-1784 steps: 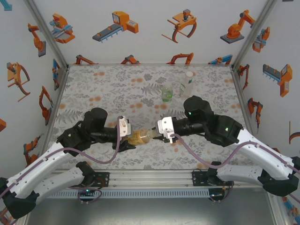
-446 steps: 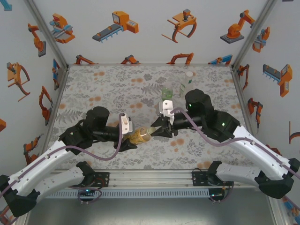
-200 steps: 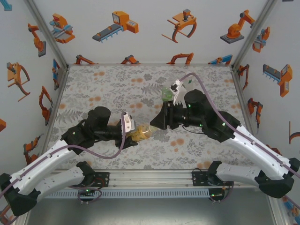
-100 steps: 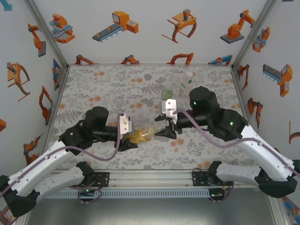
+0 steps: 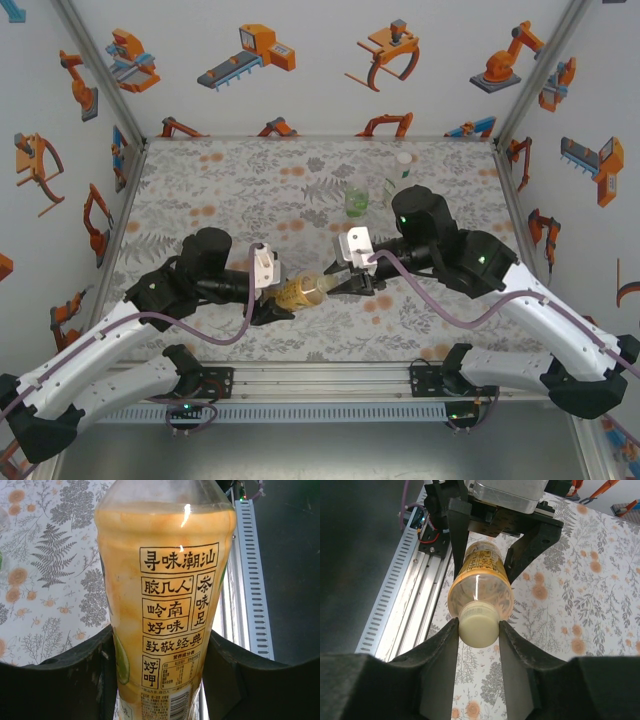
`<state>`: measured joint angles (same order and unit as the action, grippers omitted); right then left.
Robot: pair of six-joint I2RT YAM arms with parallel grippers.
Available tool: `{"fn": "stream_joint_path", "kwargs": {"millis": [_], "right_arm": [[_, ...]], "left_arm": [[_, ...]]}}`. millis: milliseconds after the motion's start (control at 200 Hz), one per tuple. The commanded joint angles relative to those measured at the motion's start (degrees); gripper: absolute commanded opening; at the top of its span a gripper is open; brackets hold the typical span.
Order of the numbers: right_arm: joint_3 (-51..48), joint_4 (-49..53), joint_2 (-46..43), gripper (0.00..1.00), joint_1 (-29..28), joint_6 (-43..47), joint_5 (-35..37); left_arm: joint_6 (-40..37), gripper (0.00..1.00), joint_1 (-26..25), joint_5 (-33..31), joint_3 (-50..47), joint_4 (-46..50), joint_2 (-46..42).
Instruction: Screw on the bottle caps
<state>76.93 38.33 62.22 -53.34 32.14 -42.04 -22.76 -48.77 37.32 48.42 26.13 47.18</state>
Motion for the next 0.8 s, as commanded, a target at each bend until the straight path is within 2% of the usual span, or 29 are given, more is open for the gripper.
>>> {"fn": "stream_joint_path", "kwargs": {"millis": [0, 140, 270, 446, 536, 681, 796], "right_arm": [[-0.85, -1.41, -0.86, 0.3, 0.0, -0.06, -1.65], [-3.17, -6.8, -2.03, 0.12, 0.0, -9.84, 1.69], [-7.36, -14.71, -3.86, 0.0, -0.01, -30.49, 11.21], [-12.62, -21.43, -5.43, 0.0, -0.01, -62.87, 24.18], [-12.59, -18.64, -4.95, 0.0, -0.01, -78.12, 29.41], [-9.36, -6.7, -2.54, 0.0, -0.01, -96.83, 33.61], [-7.29, 1.66, -0.47, 0.0, 0.01, -105.45, 34.7]], "left_arm": [[-0.79, 0.0, -0.18, 1.23, 1.85, -0.55, -0.24], [-0.7, 0.0, -0.23, 0.82, 1.76, -0.77, -0.07], [-0.3, 0.0, -0.18, -1.52, 1.47, -1.08, 0.2], [-0.56, 0.0, -0.18, -6.18, 1.34, -1.25, 0.82], [-0.54, 0.0, -0.18, -8.52, 1.14, -1.9, 1.29], [-0.45, 0.0, -0.18, -11.56, 1.04, -3.21, 2.42], [-0.79, 0.0, -0.18, -11.4, 1.36, -3.69, 3.65]]}}
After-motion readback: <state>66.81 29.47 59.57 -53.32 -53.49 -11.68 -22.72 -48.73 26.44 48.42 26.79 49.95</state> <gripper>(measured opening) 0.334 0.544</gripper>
